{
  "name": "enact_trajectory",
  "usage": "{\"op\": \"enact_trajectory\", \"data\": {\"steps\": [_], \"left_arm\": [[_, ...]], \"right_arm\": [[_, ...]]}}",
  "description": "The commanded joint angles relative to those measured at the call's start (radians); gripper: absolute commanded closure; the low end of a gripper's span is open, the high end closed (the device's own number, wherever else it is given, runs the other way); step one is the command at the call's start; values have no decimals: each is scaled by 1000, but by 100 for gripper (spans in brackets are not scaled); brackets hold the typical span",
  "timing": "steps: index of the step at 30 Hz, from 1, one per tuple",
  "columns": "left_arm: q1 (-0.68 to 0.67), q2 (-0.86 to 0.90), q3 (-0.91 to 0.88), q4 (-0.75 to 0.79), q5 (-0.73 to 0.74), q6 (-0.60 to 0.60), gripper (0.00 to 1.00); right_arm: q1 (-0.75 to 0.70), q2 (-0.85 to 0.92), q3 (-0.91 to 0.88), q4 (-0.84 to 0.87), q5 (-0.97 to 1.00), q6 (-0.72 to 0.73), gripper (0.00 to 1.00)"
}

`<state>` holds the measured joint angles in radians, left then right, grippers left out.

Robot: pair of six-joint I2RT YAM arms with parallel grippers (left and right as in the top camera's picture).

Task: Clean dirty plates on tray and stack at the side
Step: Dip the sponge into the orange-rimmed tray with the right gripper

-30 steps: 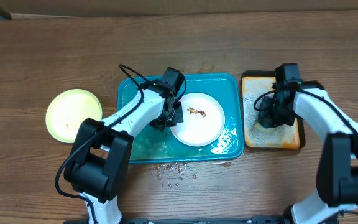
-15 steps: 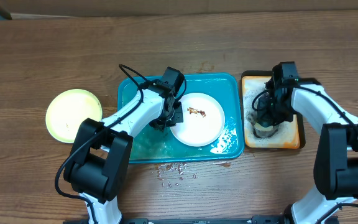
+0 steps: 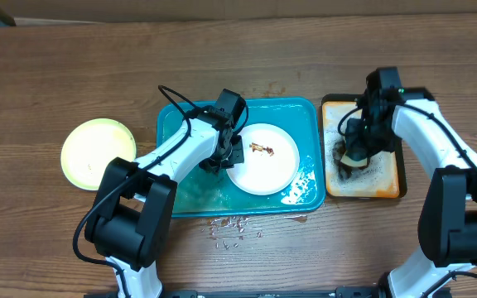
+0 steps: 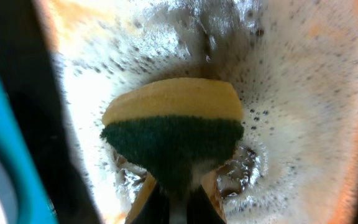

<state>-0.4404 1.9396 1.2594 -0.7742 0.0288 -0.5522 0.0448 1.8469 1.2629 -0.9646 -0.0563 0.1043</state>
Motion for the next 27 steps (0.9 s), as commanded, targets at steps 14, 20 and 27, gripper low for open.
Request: {"op": "enact_trajectory", "data": {"steps": [14,20,27], "left_arm": [[8,18,-13,11,-2,145,96],[8,18,-13,38,13,285,96],[8,18,-13,51,15,287,96]], "right_arm": [[-3,-20,-89,158,-18,53,96],[8,-40,78,0,-52,51,96],[48,-78,96,-43,-74,48,96]]}}
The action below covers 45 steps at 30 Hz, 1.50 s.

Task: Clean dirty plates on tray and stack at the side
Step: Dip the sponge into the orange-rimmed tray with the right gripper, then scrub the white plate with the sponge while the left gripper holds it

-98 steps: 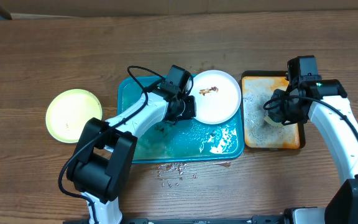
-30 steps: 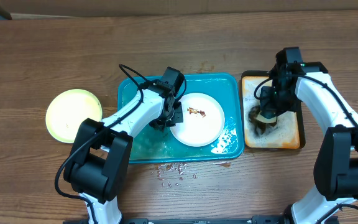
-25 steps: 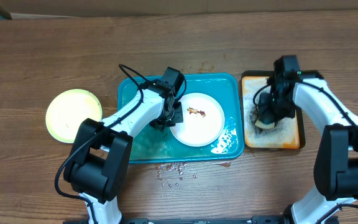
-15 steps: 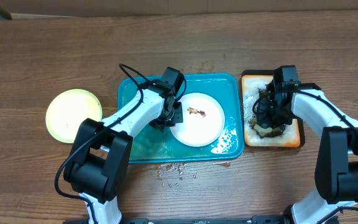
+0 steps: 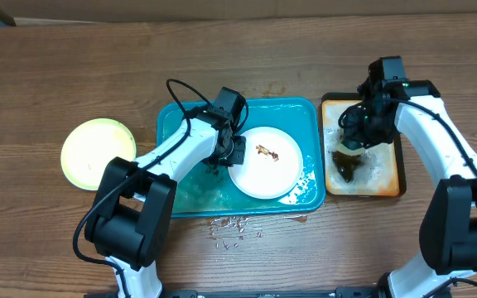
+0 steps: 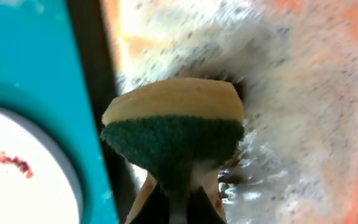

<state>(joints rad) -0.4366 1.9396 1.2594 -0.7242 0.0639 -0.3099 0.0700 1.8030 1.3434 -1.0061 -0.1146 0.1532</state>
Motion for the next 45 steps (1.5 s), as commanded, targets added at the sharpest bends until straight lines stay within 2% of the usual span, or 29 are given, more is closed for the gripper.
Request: {"op": "enact_trajectory", "data": {"steps": [1,10,15,18,25,29,32,45], "left_arm": [[4,18,-13,0,-19,45,96],[4,18,-13,-8,-19,44,96],[4,18,-13,-7,-14,41,96],[4,18,-13,-2,8,42,96],[4,18,-13,-1,15,41,96],[4,18,-13,-1,15,41,96],[4,18,-13,-2,15,41,96],[4,18,-13,-4,16,40,96]], "right_arm": [[27,-34,14,-2,-10,0,96],[31,-34,12,-3,-22,5,96],[59,-34,12,-14,-352,-151,96],[110,-34,11,11,-437,-156,96],[276,-3,2,163,-326,59,96],[359,24,3,230,-309,99,96],[403,43,3,260,-230,198,96],[447,139,2,345,-208,245,96]]}}
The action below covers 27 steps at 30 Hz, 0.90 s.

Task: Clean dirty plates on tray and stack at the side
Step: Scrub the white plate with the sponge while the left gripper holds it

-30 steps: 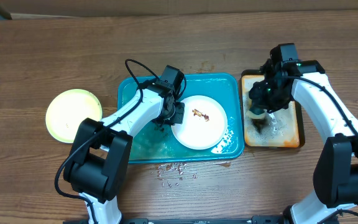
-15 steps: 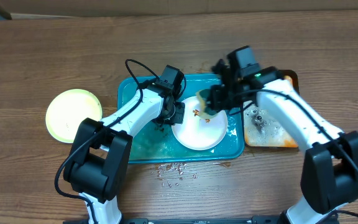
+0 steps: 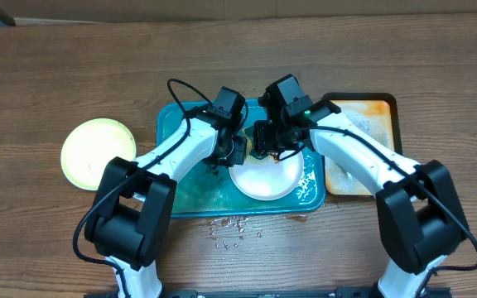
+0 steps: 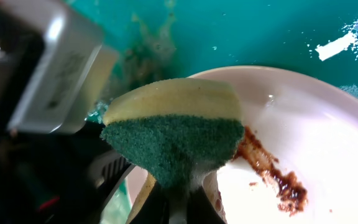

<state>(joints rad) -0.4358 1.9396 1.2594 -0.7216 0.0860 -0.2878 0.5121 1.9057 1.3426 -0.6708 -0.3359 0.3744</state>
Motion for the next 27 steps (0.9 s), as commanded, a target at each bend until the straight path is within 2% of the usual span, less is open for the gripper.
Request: {"op": "enact_trajectory", "data": {"steps": [1,11,19,27], "left_arm": [[3,18,-13,-6,-6,18,96],[3,18,-13,-7,-6,11,96],[3,18,-13,-12,-7,11,96],[3,18,-13,-24,-7,11,96]], "right_arm": [[5,46,3,12,13,24,96],[5,137,3,40,79,26,96],[-2,173,3,-114,322,180,96],[-24,172,3,-236,429,205,96]]}}
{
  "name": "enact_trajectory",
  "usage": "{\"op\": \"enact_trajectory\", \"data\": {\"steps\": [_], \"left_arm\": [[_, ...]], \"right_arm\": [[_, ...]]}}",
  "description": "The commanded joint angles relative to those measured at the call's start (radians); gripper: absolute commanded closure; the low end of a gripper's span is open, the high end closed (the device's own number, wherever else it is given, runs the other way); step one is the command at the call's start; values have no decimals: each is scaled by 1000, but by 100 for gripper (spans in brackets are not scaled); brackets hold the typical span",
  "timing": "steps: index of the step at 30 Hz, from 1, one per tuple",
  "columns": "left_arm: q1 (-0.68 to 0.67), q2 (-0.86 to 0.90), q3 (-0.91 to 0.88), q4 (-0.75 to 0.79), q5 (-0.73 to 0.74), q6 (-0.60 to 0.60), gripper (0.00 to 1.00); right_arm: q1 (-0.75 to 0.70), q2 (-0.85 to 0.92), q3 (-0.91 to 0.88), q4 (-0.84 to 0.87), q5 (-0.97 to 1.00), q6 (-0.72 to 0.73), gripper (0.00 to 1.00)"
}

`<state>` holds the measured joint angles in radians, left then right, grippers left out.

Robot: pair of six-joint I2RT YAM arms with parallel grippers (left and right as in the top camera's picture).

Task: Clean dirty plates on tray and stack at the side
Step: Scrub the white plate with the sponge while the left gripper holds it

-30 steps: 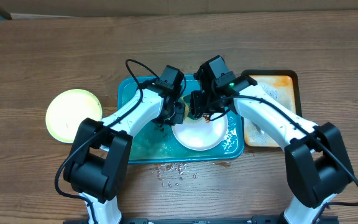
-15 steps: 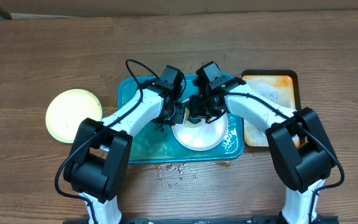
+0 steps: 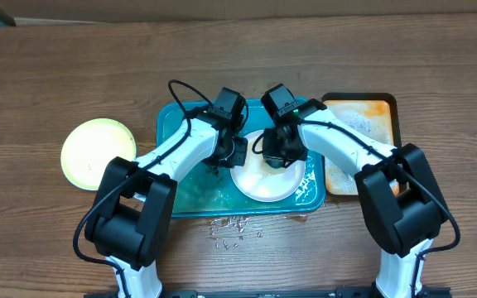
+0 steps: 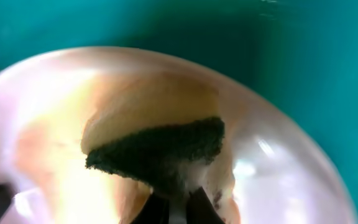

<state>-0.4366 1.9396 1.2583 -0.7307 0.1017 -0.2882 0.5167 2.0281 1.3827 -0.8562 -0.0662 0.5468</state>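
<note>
A white plate (image 3: pixel 265 178) lies in the teal tray (image 3: pixel 190 192). My right gripper (image 3: pixel 278 153) is shut on a yellow and green sponge (image 4: pixel 157 134), which is pressed down on the white plate (image 4: pixel 291 180), green side toward the camera. The food smear is hidden under the sponge. My left gripper (image 3: pixel 232 153) is at the plate's left rim; the overhead view does not show how its jaws stand. A pale yellow plate (image 3: pixel 98 153) rests on the table at the left.
An orange tray (image 3: pixel 363 153) with white foam sits right of the teal tray. Crumbs (image 3: pixel 234 225) lie on the wooden table in front of the teal tray. Wet streaks and foam mark the teal tray's floor.
My right gripper has come down with the sponge from just above the plate's smear onto the plate itself. The brown smear no longer shows. The left arm has not moved.
My right gripper held the sponge in the foam of the orange tray, then at that tray's left edge. Later it held the sponge over the white plate's brown smear, and now presses it on the plate. The left gripper stayed at the plate's left rim throughout.
</note>
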Motion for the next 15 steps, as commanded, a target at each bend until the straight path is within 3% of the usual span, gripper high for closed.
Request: {"op": "enact_trajectory", "data": {"steps": [1,8,15], "left_arm": [[4,18,-12,-15,-23,11,96],[4,18,-12,-21,-23,11,96],[4,18,-12,-21,-23,11,96]], "right_arm": [[-31,50,-37,-64,159,29,96],[-31,25,-36,-98,164,-64,96],[-30,-124,-6,-50,318,-77,96]]}}
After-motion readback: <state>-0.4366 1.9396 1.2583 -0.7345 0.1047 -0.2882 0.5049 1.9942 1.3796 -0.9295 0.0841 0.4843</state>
